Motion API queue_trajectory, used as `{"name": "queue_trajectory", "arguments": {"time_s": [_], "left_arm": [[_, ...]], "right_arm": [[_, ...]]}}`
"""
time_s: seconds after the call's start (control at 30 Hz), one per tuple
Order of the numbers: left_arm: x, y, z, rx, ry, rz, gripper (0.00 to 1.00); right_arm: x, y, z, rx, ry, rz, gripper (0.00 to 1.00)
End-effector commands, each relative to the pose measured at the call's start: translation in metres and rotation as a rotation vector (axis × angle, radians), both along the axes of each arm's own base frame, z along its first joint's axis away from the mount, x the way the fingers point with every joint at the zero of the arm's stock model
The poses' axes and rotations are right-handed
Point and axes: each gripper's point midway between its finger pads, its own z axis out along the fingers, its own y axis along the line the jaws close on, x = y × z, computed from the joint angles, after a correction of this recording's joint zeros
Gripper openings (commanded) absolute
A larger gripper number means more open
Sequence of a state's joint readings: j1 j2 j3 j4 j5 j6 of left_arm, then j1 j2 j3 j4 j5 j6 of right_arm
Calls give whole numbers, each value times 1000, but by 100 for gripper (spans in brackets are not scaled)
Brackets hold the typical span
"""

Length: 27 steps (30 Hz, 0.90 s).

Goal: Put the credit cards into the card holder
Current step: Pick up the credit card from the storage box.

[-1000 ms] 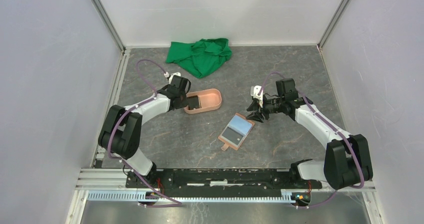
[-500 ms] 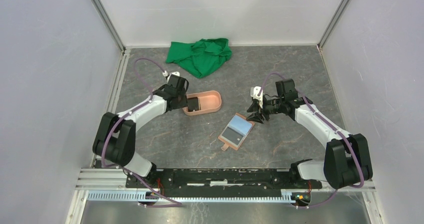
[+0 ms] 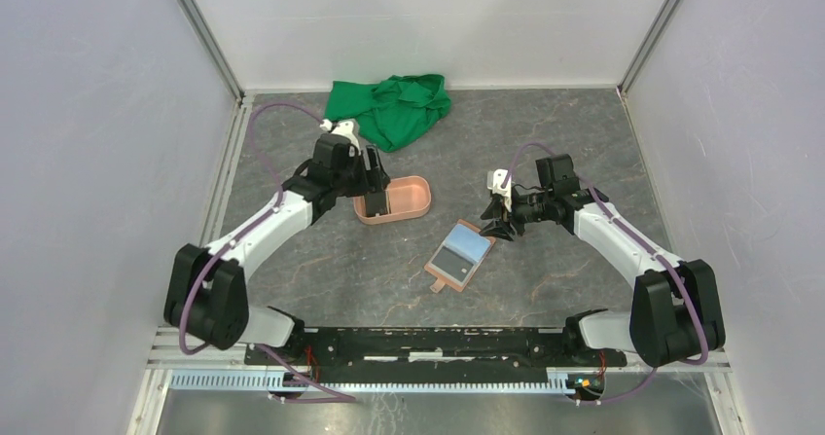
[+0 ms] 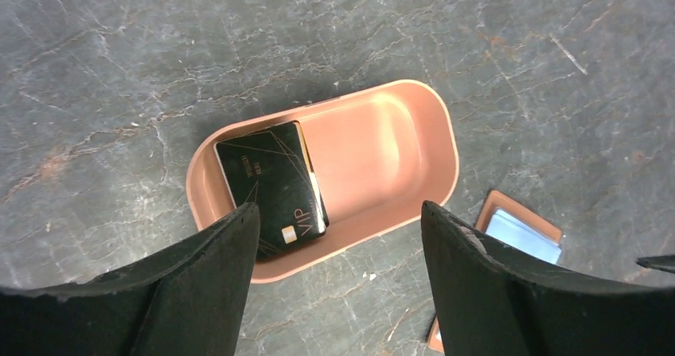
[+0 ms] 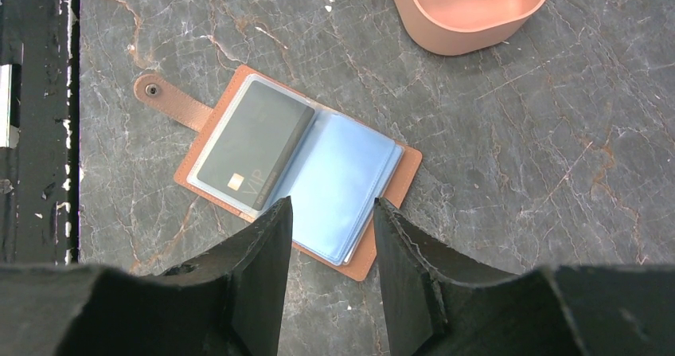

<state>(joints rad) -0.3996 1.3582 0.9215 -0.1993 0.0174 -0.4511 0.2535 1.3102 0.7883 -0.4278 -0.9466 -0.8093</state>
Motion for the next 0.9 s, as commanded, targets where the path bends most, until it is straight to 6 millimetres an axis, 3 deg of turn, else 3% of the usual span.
{"name": "queue_trajectory", "arguments": {"time_s": [0.0,0.07,0.27,0.5,0.87], "left_arm": [[19,-15,-2,-7,9,-2,81],[24,-11,-15,77,27,59,89],[26,-9,-41,220,51,152,89],[26,1,-63,286,80,206,82],[25,-1,-83,303,126,204,73]], "right_arm": [[3,4,7,20,-23,21,48],[3,3,6,17,-18,19,48],[4,2,1,2,-9,13,48],[6,1,-2,-6,-3,3,48],[7,0,-3,-14,-5,-3,49]]}}
